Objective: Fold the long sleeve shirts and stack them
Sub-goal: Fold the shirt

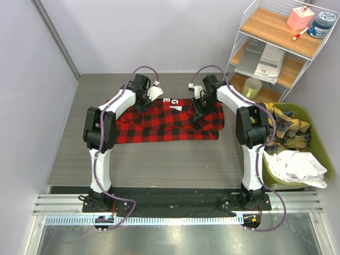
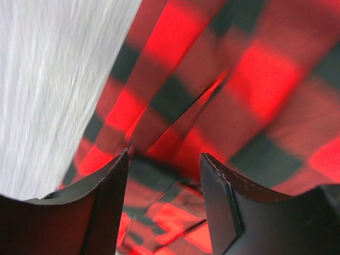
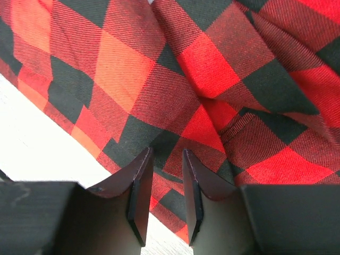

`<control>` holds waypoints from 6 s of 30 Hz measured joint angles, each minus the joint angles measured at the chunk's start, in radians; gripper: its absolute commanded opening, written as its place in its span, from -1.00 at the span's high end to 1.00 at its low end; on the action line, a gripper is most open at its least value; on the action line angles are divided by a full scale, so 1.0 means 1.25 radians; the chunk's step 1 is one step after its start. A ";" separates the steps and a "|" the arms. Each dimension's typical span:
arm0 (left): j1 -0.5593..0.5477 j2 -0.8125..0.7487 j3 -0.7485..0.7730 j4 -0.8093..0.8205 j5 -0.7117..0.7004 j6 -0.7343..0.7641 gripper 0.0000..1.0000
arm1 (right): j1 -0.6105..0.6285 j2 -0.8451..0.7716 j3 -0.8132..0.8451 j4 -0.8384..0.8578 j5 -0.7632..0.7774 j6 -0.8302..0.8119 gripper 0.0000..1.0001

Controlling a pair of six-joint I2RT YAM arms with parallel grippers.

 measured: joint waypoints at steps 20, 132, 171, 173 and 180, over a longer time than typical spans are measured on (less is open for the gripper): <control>0.239 -0.296 -0.149 -0.220 0.062 0.023 -0.32 | 0.011 -0.001 0.013 -0.002 0.090 0.007 0.40; 0.065 -0.698 -0.482 -0.068 0.404 -0.367 -0.75 | 0.126 0.315 0.482 -0.012 0.279 -0.128 0.05; -0.205 -0.078 -0.186 -0.215 0.219 -0.399 -0.18 | -0.002 0.107 0.403 0.027 0.209 -0.062 -0.51; -0.205 -0.107 -0.205 -0.201 0.237 -0.398 -0.45 | -0.014 0.101 0.399 0.016 0.179 -0.053 -0.60; -0.181 -0.558 -0.370 -0.123 0.331 -0.319 -1.00 | -0.009 -0.103 0.230 0.037 0.031 -0.053 -0.99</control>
